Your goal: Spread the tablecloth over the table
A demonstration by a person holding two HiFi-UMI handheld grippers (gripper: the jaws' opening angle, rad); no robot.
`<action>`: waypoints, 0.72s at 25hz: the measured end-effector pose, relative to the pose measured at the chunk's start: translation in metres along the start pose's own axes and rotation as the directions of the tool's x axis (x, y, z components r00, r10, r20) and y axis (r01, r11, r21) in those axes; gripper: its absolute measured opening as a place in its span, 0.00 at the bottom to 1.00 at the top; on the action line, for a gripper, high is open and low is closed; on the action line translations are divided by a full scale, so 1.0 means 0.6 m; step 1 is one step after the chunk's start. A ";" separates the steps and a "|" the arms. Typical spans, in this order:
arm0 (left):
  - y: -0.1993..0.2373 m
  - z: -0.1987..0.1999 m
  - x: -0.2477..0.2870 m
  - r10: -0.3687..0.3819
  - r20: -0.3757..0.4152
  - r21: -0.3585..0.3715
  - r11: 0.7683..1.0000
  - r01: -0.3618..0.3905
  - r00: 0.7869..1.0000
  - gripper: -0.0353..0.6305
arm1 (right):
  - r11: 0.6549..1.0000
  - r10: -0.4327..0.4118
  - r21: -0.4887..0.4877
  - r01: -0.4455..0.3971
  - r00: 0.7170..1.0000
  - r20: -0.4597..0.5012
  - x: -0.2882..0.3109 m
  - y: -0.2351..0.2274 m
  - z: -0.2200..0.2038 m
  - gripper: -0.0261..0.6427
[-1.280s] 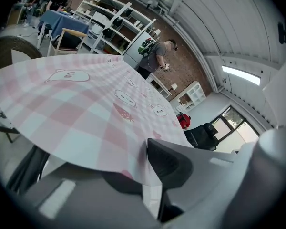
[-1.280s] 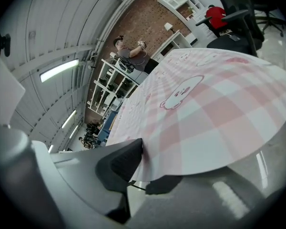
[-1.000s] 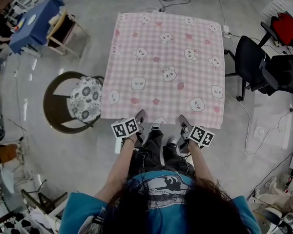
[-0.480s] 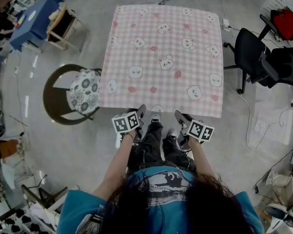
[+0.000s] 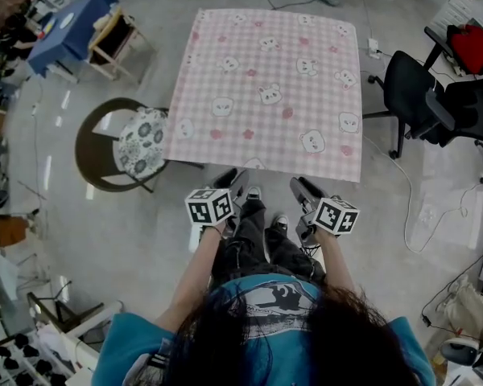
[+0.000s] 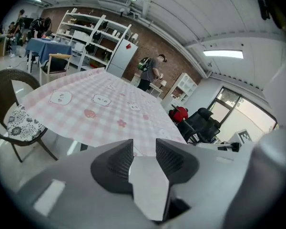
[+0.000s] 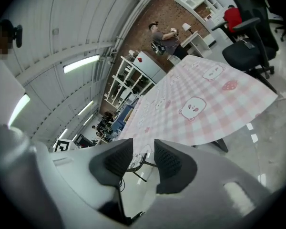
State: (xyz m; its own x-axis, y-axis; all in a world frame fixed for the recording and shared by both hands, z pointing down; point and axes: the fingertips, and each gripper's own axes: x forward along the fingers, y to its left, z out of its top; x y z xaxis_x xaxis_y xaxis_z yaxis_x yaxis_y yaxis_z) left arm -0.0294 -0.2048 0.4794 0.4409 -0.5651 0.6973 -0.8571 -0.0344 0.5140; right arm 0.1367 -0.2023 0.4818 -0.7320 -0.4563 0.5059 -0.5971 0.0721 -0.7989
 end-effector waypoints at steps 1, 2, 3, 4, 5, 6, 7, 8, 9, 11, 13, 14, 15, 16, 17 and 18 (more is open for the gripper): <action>-0.018 0.003 -0.006 -0.011 0.020 0.015 1.000 0.011 1.000 0.29 | 0.999 0.021 -0.033 -0.021 1.000 0.000 -0.009 0.011 0.005 0.24; -0.035 0.006 -0.013 -0.020 0.040 0.029 0.999 0.019 0.999 0.29 | 0.997 0.040 -0.065 -0.040 0.999 -0.001 -0.018 0.021 0.009 0.24; -0.050 0.009 -0.021 -0.027 0.059 0.043 0.999 0.024 0.998 0.29 | 0.994 0.058 -0.094 -0.058 0.998 -0.003 -0.027 0.031 0.010 0.24; -0.065 0.013 -0.031 -0.032 0.076 0.057 0.998 0.028 0.997 0.28 | 0.990 0.075 -0.121 -0.075 0.997 -0.006 -0.036 0.040 0.011 0.24; -0.079 0.017 -0.040 -0.038 0.090 0.072 0.997 0.031 0.995 0.28 | 0.986 0.089 -0.144 -0.089 0.996 -0.009 -0.045 0.048 0.010 0.24; -0.090 0.022 -0.050 -0.044 0.101 0.088 0.996 0.035 0.994 0.27 | 0.981 0.101 -0.163 -0.101 0.995 -0.011 -0.051 0.057 0.010 0.24; -0.100 0.028 -0.061 -0.052 0.110 0.105 0.994 0.041 0.993 0.27 | 0.977 0.111 -0.180 -0.112 0.994 -0.015 -0.056 0.066 0.009 0.24; -0.107 0.036 -0.072 -0.061 0.118 0.124 0.991 0.046 0.991 0.26 | 0.973 0.119 -0.196 -0.121 0.993 -0.022 -0.058 0.077 0.009 0.24; -0.112 0.046 -0.083 -0.070 0.127 0.145 0.988 0.051 0.989 0.26 | 0.968 0.126 -0.214 -0.129 0.992 -0.029 -0.058 0.087 0.010 0.24; -0.125 0.066 -0.101 -0.095 0.146 0.188 0.980 0.066 0.985 0.26 | 0.957 0.140 -0.252 -0.145 0.989 -0.038 -0.059 0.108 0.017 0.23; -0.142 0.084 -0.113 -0.128 0.164 0.220 0.971 0.090 0.978 0.26 | 0.946 0.166 -0.278 -0.168 0.986 -0.031 -0.065 0.131 0.033 0.22; -0.151 0.090 -0.118 -0.146 0.172 0.231 0.967 0.104 0.974 0.26 | 0.941 0.182 -0.286 -0.181 0.983 -0.025 -0.068 0.142 0.041 0.22; -0.159 0.096 -0.122 -0.162 0.179 0.238 0.964 0.117 0.970 0.26 | 0.936 0.198 -0.292 -0.194 0.980 -0.017 -0.071 0.154 0.050 0.22; -0.165 0.101 -0.126 -0.176 0.183 0.242 0.962 0.129 0.967 0.25 | 0.933 0.214 -0.296 -0.207 0.977 -0.009 -0.073 0.166 0.059 0.22; -0.170 0.105 -0.129 -0.186 0.185 0.246 0.960 0.138 0.965 0.23 | 0.930 0.231 -0.295 -0.221 0.973 -0.002 -0.074 0.178 0.066 0.22; -0.173 0.109 -0.133 -0.192 0.186 0.249 0.958 0.143 0.963 0.22 | 0.927 0.249 -0.292 -0.238 0.968 0.003 -0.074 0.191 0.073 0.22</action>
State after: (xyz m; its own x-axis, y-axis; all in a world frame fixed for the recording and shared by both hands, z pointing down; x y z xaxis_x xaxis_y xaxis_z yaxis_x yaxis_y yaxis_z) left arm 0.0069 -0.2102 0.3378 0.5400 -0.6914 0.4800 -0.8243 -0.3191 0.4677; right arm 0.1153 -0.2124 0.3536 -0.8569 -0.4262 0.2901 -0.4750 0.4338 -0.7656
